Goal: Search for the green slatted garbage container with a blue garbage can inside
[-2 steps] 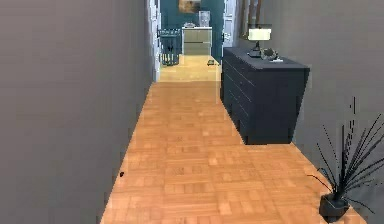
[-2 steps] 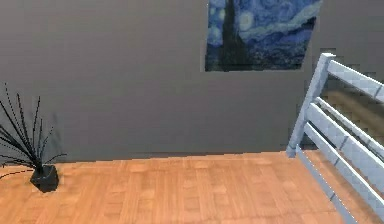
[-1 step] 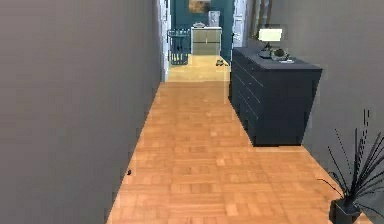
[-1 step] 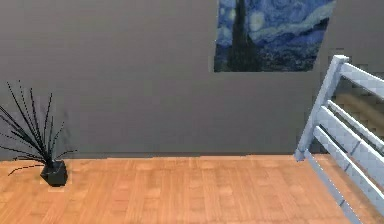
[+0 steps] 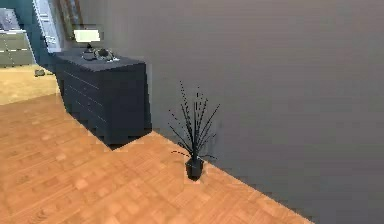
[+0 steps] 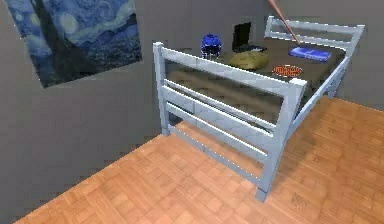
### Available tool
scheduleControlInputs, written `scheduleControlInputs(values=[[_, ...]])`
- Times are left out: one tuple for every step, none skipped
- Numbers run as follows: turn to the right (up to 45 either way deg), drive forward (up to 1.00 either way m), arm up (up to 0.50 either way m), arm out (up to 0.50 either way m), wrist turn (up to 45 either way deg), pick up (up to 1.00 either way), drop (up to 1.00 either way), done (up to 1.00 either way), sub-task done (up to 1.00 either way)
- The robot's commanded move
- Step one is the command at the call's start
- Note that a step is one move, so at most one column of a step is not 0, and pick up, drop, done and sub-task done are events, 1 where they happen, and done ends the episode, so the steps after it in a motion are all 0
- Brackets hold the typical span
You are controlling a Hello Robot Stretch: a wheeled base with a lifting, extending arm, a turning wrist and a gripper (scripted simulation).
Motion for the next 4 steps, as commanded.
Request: scheduleControlInputs(values=[[21.0, 0.0, 0.0, 0.0, 0.0, 0.0, 0.0, 0.0, 0.0], [0.0, 0.2, 0.0, 0.0, 0.0, 0.0, 0.0, 0.0, 0.0], [-45.0, 0.0, 0.0, 0.0, 0.0, 0.0, 0.0, 0.0, 0.0], [-18.0, 0.0, 0.0, 0.0, 0.0, 0.0, 0.0, 0.0, 0.0]])
